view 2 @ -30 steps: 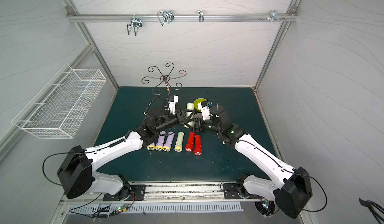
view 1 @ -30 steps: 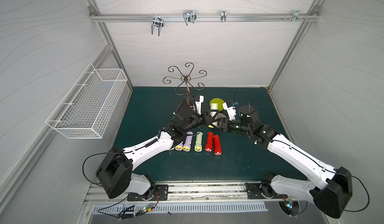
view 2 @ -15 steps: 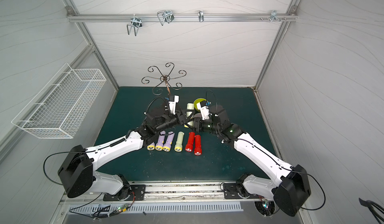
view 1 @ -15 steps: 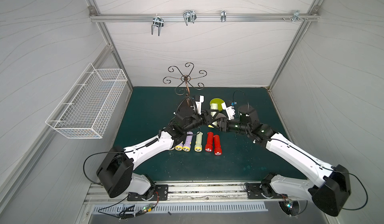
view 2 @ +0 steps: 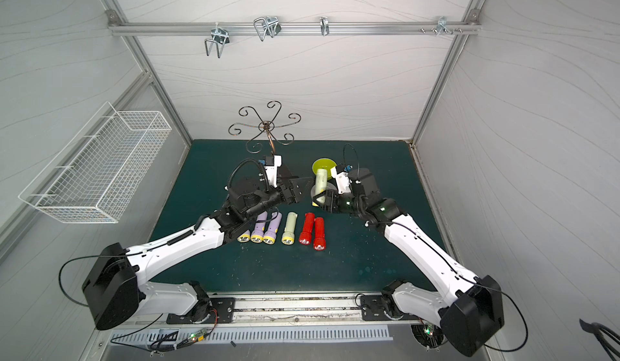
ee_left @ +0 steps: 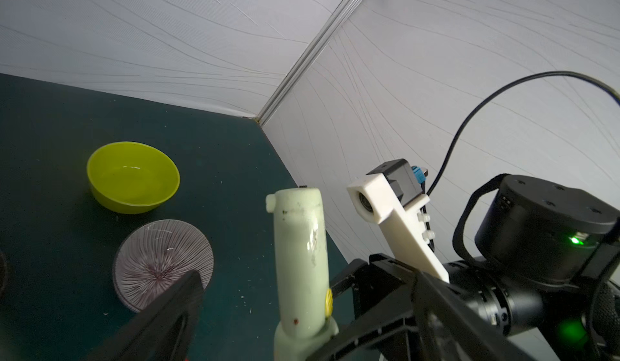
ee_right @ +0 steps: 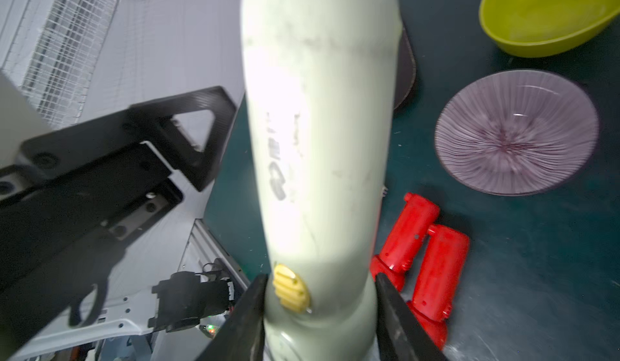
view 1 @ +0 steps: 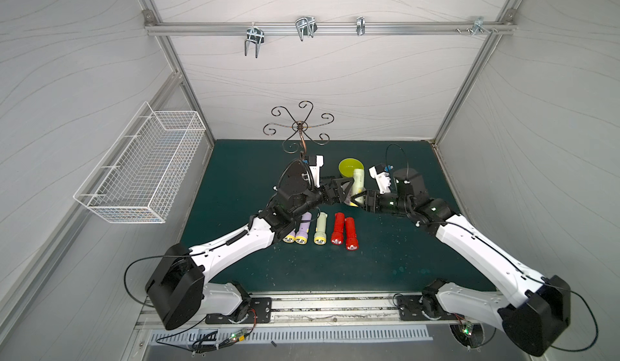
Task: Close the plug at the bottom of the flashlight
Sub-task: Place the flashlight at the center of the board.
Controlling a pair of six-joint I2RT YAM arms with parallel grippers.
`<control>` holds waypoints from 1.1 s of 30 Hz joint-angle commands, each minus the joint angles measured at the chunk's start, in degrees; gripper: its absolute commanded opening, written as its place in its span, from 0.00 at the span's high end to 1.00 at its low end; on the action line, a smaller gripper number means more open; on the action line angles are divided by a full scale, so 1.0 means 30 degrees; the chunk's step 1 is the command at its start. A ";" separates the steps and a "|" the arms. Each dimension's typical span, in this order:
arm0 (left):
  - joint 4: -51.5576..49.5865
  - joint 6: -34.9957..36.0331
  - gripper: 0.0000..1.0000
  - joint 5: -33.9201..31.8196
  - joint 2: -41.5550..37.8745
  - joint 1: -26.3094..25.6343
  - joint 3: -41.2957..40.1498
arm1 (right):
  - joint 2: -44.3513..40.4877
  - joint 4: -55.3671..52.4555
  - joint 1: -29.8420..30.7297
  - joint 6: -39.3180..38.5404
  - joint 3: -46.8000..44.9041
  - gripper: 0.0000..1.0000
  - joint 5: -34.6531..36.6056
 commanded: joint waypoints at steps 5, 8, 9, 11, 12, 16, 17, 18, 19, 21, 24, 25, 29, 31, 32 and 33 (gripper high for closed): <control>-0.2058 0.2826 0.00 -0.3254 -0.1925 0.0140 -0.0674 | -0.0831 -0.3637 -0.1203 -0.1738 -0.1266 1.00 0.0342; -0.2395 0.3396 0.00 -0.3920 -0.2540 0.0216 -0.1091 | -0.0925 -0.4398 -0.1331 -0.1918 -0.2141 1.00 0.0789; -0.2502 0.3650 0.00 -0.4119 -0.2712 0.0229 -0.1238 | -0.0860 -0.4694 -0.1332 -0.2014 -0.2338 1.00 0.0946; -0.3025 0.4000 0.00 -0.4693 -0.2997 0.0244 -0.1392 | -0.0585 -0.5160 -0.1361 -0.2137 -0.2727 1.00 0.1087; -0.3263 0.4142 0.00 -0.4955 -0.3142 0.0237 -0.1503 | -0.0294 -0.5246 -0.1361 -0.2211 -0.2931 1.00 0.0942; -0.3985 0.4306 0.00 -0.5752 -0.3577 0.0302 -0.2015 | 0.1392 -0.5560 -0.1357 -0.2378 -0.3458 1.00 0.0527; -0.4091 0.4303 0.00 -0.5827 -0.3670 0.0314 -0.2136 | 0.1731 -0.5461 -0.1361 -0.2382 -0.3550 1.00 0.0341; -0.4135 0.4304 0.00 -0.5907 -0.3818 0.0321 -0.2303 | 0.2065 -0.5415 -0.1361 -0.2360 -0.3632 1.00 0.0240; -0.4175 0.4259 0.00 -0.6002 -0.3936 0.0339 -0.2454 | 0.2374 -0.5279 -0.1361 -0.2368 -0.3707 1.00 0.0161; -0.4326 0.4262 0.00 -0.6181 -0.4202 0.0346 -0.2677 | 0.2767 -0.5132 -0.1361 -0.2382 -0.3844 1.00 0.0122; -0.4615 0.4239 0.00 -0.6550 -0.4514 0.0398 -0.2942 | 0.3533 -0.4961 -0.1335 -0.2411 -0.3990 1.00 -0.0078; -0.4715 0.4219 0.00 -0.6670 -0.4602 0.0404 -0.3007 | 0.3830 -0.4763 -0.1306 -0.2411 -0.4103 1.00 -0.0266; -0.5119 0.4246 0.00 -0.6933 -0.4859 0.0434 -0.3184 | 0.4771 -0.4181 -0.1158 -0.2203 -0.4397 1.00 -0.0509; -0.5355 0.4262 0.00 -0.7064 -0.4952 0.0463 -0.3268 | 0.5083 -0.4038 -0.1073 -0.2177 -0.4396 1.00 -0.0208; -0.5495 0.4255 0.00 -0.7147 -0.4984 0.0463 -0.3342 | 0.5205 -0.4017 -0.1061 -0.2177 -0.4378 1.00 -0.0070; -0.5556 0.4248 0.00 -0.7203 -0.5023 0.0492 -0.3414 | 0.5312 -0.3980 -0.1082 -0.2177 -0.4350 1.00 0.0072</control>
